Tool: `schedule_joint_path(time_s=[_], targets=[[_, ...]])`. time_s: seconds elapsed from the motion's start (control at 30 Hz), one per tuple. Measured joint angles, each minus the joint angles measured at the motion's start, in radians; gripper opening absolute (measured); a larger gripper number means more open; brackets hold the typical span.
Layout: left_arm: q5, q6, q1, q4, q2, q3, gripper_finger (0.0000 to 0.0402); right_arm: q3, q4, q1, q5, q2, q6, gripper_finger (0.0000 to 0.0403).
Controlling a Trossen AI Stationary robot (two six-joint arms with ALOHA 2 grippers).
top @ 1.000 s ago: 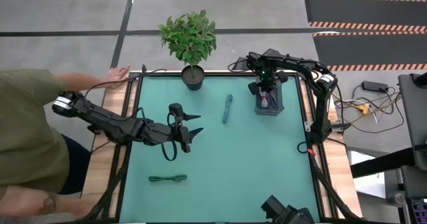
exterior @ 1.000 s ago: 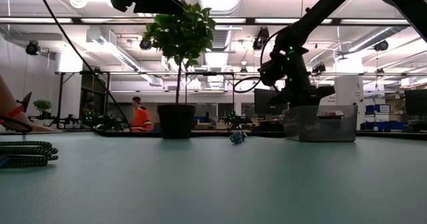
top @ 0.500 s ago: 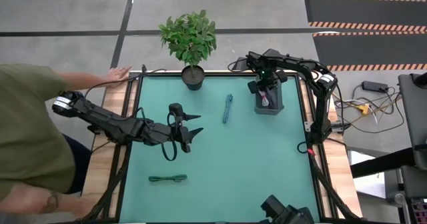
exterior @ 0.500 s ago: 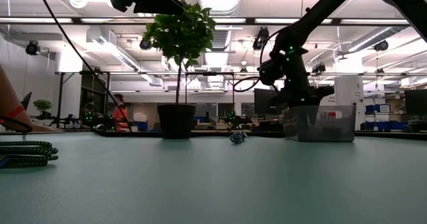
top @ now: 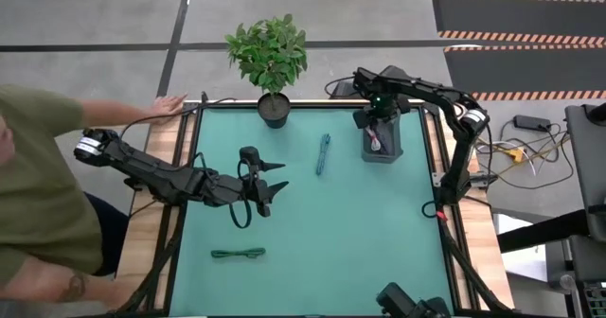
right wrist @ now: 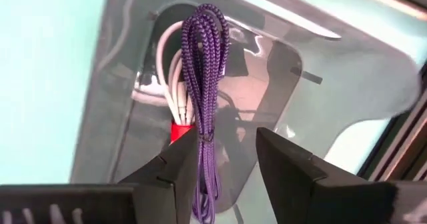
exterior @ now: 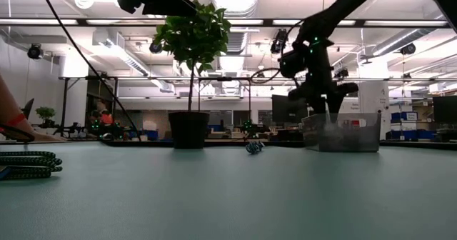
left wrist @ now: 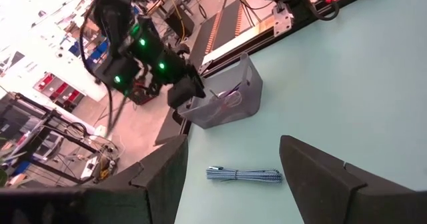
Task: Pick and place USB-C Cables
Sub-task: Put the green charger cable into the black bin
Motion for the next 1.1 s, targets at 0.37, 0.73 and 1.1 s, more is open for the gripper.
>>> schedule_joint_path(time_s=[0.37, 0.73, 1.1], targets=[[0.0, -0.145, -0.002, -0.053, 0.0, 0.0, 0.0221, -0.028, 0.131, 0.15, 0.051, -0.201, -0.083, 0.0122], [0.004, -0.428, -0.003, -0.203, 0.0, 0.0, 0.0221, -0.191, 0.513, 0.416, 0.052, -0.381, -0.108, 0.0091], [0.221, -0.697, -0.003, -0.426, 0.0, 0.0, 0.0221, -0.401, 0.826, 0.613, 0.053, -0.452, -0.138, 0.0067]])
